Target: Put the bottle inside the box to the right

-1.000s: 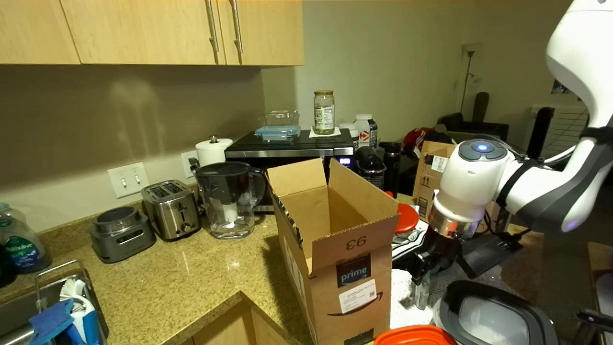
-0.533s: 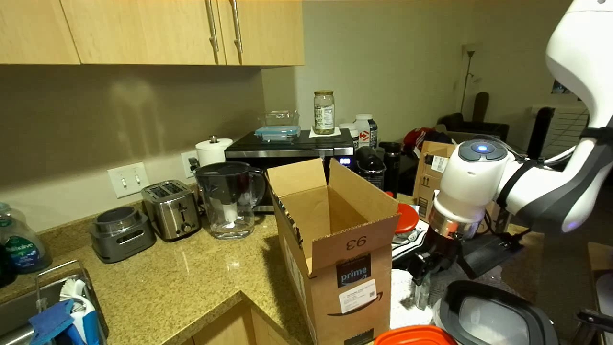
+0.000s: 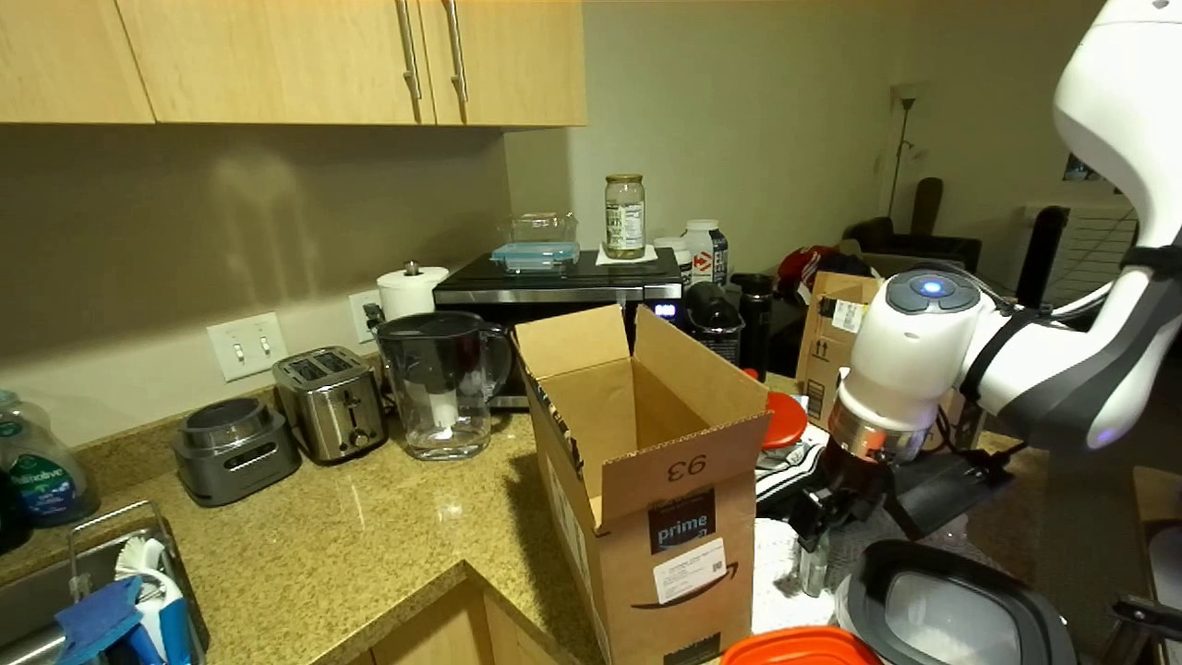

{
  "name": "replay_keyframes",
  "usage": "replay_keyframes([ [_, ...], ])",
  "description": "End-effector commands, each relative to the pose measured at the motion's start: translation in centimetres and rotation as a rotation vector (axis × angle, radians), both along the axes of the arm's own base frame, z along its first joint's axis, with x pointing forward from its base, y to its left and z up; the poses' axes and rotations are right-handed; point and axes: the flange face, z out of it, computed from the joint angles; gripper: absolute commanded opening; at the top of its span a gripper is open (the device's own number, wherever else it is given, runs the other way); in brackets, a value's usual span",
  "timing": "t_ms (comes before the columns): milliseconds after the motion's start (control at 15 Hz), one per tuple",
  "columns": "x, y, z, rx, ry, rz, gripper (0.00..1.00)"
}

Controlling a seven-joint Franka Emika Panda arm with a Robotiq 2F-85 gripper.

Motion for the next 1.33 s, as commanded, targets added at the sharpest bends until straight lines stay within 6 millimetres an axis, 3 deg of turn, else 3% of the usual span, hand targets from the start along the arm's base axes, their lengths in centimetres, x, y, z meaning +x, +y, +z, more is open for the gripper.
replay_keyframes([
  [0, -0.67, -0.13, -0.08, -0.002, 0.002, -0.016, 1.0],
  [67, -0.66, -0.11, -0.05, 0.0, 0.001, -0.015, 1.0],
  [133, -0.64, -0.09, -0.02, 0.002, -0.001, -0.013, 0.75],
  [267, -0.59, -0.06, 0.08, 0.005, -0.006, -0.007, 0.68],
  [867, -0.5, -0.05, 0.26, 0.015, -0.015, -0.003, 0.08],
  [1267, -0.34, -0.13, 0.62, 0.016, -0.008, -0.003, 0.08],
])
